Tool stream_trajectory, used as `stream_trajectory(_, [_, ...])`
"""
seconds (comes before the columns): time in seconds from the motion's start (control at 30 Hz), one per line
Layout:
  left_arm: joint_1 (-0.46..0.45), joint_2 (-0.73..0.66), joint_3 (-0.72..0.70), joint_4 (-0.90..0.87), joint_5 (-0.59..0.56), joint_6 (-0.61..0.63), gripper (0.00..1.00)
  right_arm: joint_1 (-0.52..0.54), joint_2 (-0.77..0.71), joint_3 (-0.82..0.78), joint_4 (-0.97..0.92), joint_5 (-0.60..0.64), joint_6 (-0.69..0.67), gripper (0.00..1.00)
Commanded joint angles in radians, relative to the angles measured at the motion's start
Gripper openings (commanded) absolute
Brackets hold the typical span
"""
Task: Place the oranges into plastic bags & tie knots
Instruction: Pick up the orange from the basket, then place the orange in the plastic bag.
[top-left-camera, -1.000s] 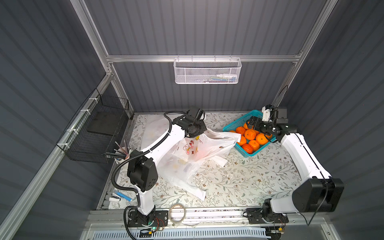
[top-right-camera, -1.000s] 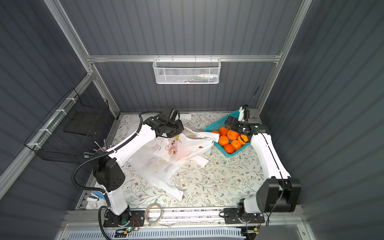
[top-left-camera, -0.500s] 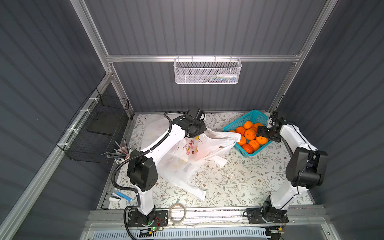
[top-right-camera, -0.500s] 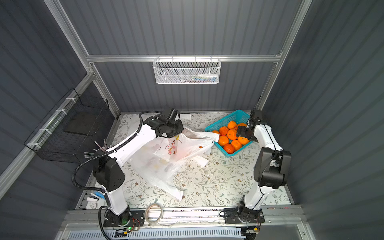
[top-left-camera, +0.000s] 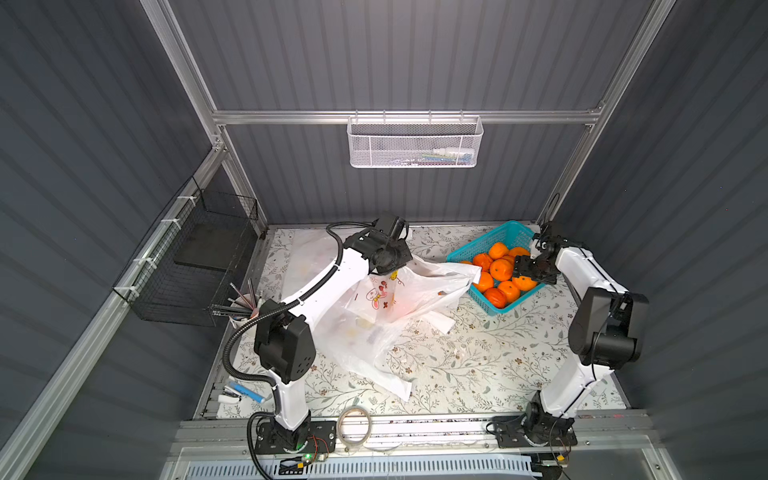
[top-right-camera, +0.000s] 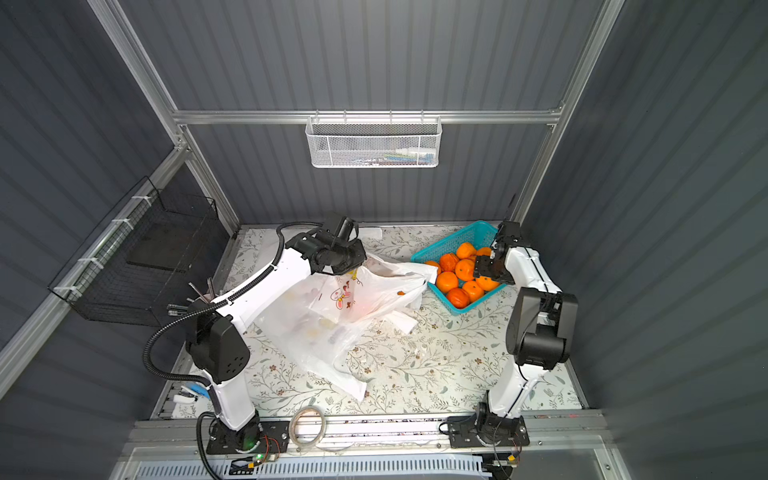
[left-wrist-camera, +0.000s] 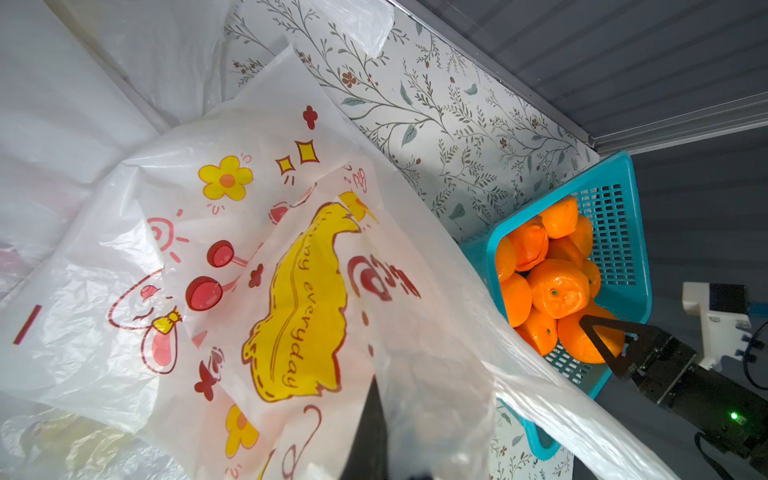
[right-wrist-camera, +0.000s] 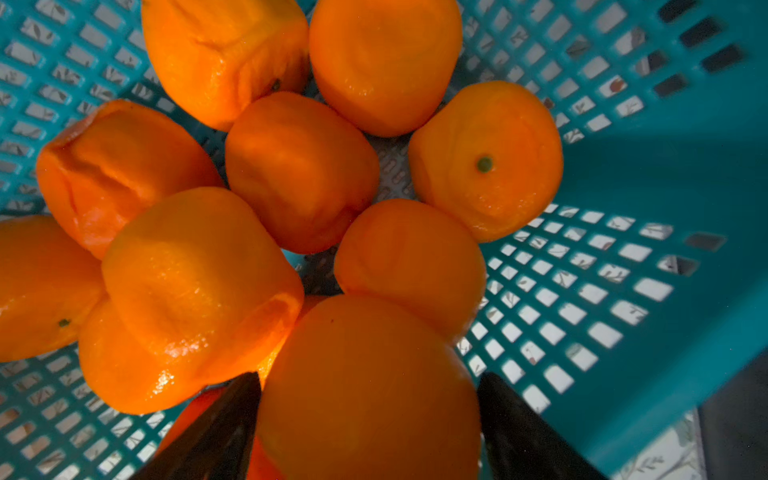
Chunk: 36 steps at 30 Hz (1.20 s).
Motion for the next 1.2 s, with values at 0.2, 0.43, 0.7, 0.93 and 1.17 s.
stream_trajectory(0.2, [0.006, -0.014, -0.001, -0.024, -0.01, 0.022, 0.03, 0.009, -0.137, -0.025, -0.078, -0.058, 0.041, 0.67])
stream_trajectory(0.43, [0.006, -0.001, -0.001, -0.012, 0.021, 0.041, 0.03, 0.053, -0.347, -0.036, -0.03, -0.207, 0.125, 0.66])
stream_trajectory(0.7, [0.006, -0.005, -0.012, -0.004, 0.045, 0.059, 0.03, 0.321, -0.477, -0.04, 0.162, -0.351, 0.267, 0.66])
stream_trajectory(0.93, [0.006, -0.018, -0.025, 0.002, 0.051, 0.053, 0.03, 0.564, -0.403, -0.049, 0.288, -0.252, 0.329, 0.66])
stream_trajectory(1.17, [0.006, -0.027, -0.031, 0.011, 0.059, 0.048, 0.03, 0.666, -0.296, -0.089, 0.366, -0.192, 0.37, 0.66])
